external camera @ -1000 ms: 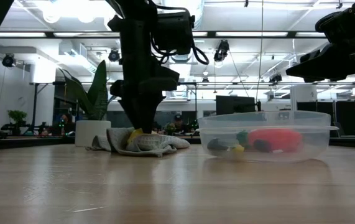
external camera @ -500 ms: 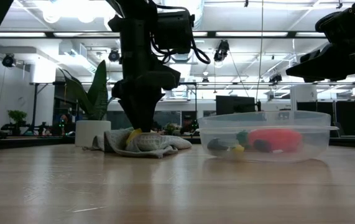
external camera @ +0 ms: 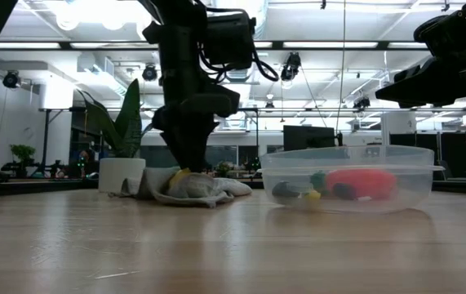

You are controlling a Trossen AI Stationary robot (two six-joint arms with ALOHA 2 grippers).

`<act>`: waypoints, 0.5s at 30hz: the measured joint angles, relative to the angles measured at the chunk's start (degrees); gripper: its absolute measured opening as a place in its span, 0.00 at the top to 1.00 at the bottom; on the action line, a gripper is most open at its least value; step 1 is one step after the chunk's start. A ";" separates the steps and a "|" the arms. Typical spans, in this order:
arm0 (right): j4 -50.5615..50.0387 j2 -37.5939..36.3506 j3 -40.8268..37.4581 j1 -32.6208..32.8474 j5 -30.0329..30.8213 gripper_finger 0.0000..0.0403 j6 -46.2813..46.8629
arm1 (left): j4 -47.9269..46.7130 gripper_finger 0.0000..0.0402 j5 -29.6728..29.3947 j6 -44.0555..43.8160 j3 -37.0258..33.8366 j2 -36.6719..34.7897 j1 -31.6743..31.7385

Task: Pick and placing Produce into tupperware
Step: Put the lemon into the transparent bin

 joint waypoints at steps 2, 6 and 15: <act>0.00 0.00 0.01 0.01 0.00 0.98 0.01 | 1.78 0.61 0.04 0.05 -0.07 0.07 0.00; -0.02 0.00 0.02 0.02 0.00 0.98 0.01 | 4.33 0.61 1.79 2.37 -0.20 0.11 0.00; -0.02 0.02 0.00 0.02 0.00 0.98 -0.14 | 4.14 0.50 4.16 2.99 -0.46 0.17 0.02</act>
